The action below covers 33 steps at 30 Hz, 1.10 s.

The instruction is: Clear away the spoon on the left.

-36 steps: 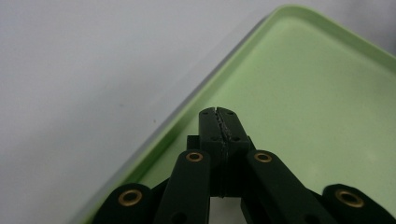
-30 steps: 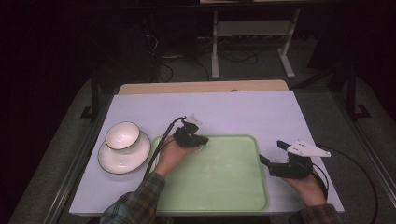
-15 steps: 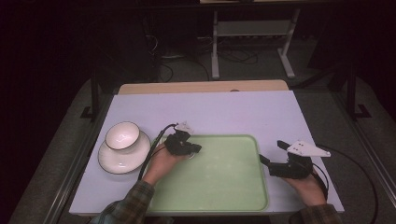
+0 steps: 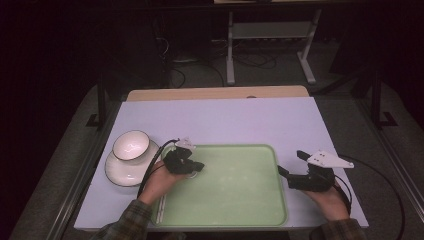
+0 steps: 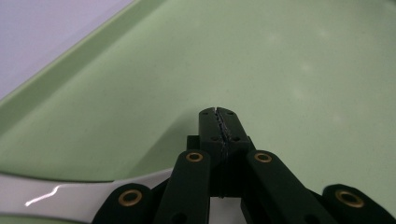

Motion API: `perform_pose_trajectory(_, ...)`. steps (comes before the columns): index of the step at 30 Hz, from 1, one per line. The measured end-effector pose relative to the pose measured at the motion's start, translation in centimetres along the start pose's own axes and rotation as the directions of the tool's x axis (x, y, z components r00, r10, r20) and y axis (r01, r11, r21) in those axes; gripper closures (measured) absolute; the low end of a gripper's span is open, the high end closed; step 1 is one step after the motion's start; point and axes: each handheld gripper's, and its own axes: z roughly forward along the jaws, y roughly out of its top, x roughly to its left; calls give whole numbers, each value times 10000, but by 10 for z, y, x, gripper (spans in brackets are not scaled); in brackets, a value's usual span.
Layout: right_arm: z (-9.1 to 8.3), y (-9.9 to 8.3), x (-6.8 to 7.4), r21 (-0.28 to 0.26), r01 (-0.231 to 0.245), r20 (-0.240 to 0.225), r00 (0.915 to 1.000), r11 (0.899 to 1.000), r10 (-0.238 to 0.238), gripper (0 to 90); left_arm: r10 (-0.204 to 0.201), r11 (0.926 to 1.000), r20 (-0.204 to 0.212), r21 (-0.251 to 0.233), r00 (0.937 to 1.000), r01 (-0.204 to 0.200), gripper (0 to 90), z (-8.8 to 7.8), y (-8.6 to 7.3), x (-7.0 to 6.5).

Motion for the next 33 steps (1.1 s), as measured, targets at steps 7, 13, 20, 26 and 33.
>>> perform_pose_trajectory(7,0,0,0,1,-3,8,10000,10000,3,130,-82,10000,-107,16,9999,82,900,-12,-12,1)
perform_pose_trajectory(13,0,0,0,5,-2,12,10000,10000,2,130,-17,9999,-231,118,9997,20,900,-19,-19,-2)
perform_pose_trajectory(20,0,0,0,1,3,15,10000,10000,-3,130,-2,9999,-460,169,9989,10,900,-28,-27,-2)
perform_pose_trajectory(26,0,0,0,10,4,18,10000,10000,-4,130,-151,9999,-481,70,9987,155,899,-34,-33,-1)
perform_pose_trajectory(33,1,0,0,29,56,-15,10000,10000,-56,130,-229,9992,-403,-325,9989,216,869,-37,-32,0)
